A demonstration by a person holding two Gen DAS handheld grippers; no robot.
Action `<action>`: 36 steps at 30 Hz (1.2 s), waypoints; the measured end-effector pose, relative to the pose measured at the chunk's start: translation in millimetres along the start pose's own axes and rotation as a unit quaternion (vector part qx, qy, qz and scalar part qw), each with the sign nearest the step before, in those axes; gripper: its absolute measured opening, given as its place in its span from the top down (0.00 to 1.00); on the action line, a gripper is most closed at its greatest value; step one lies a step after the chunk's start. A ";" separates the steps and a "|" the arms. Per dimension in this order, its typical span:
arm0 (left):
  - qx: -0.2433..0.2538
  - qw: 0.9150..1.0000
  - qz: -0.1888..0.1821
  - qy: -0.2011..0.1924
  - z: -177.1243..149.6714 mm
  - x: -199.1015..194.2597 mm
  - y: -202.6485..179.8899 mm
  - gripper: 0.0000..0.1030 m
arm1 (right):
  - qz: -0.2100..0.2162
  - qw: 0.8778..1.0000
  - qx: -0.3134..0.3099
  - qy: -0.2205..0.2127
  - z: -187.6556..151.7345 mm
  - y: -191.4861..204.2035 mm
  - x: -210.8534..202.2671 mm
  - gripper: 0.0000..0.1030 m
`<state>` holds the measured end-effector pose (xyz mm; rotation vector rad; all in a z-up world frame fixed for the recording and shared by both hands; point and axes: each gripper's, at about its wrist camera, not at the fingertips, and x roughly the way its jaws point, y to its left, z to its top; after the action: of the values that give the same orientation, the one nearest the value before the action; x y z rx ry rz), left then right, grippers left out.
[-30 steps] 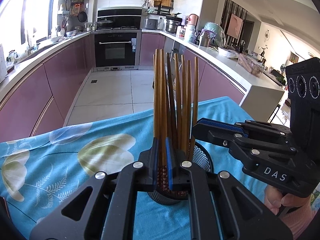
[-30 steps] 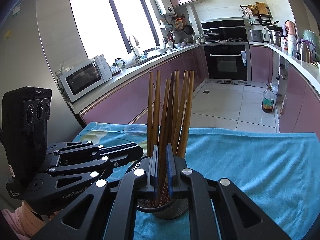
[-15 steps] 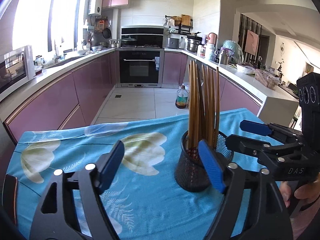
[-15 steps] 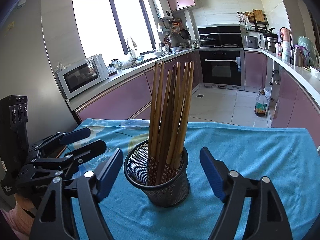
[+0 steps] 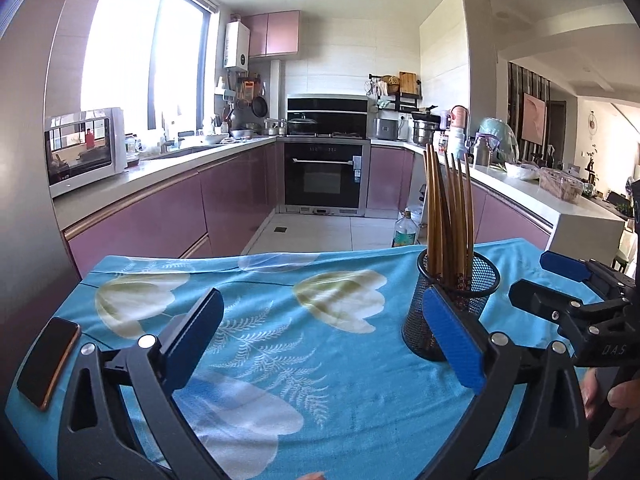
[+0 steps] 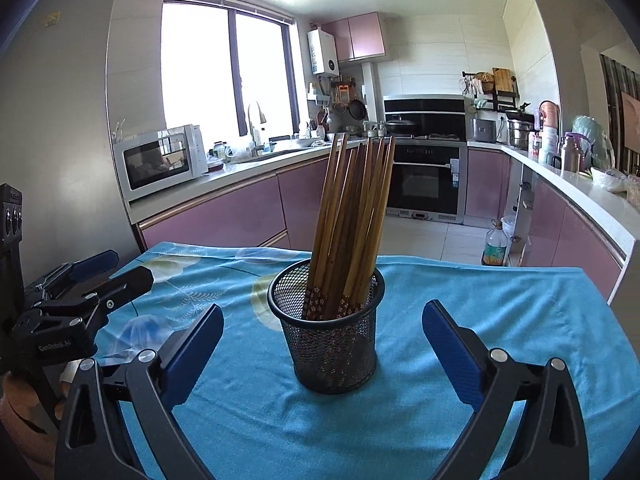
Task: Organize utensils
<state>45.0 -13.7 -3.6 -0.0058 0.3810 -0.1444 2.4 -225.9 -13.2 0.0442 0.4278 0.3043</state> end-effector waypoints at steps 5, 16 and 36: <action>-0.011 1.000 0.008 -0.019 -4.7 -13.4 4.7 0.05 | -0.016 0.999 -0.013 -0.027 -4.9 7.2 -11.6 0.06; -0.020 0.999 0.022 -0.038 -5.1 -24.4 2.3 0.05 | -0.050 0.996 -0.035 -0.067 -11.3 18.1 -24.5 0.06; -0.032 0.998 0.036 -0.051 -7.9 -25.1 3.7 0.05 | -0.074 0.991 -0.040 -0.100 -11.0 20.3 -31.7 0.06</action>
<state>19.6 -6.3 -1.7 -0.0631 0.2844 -0.0595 -35.3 -216.3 -8.3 -0.0343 0.2177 0.1675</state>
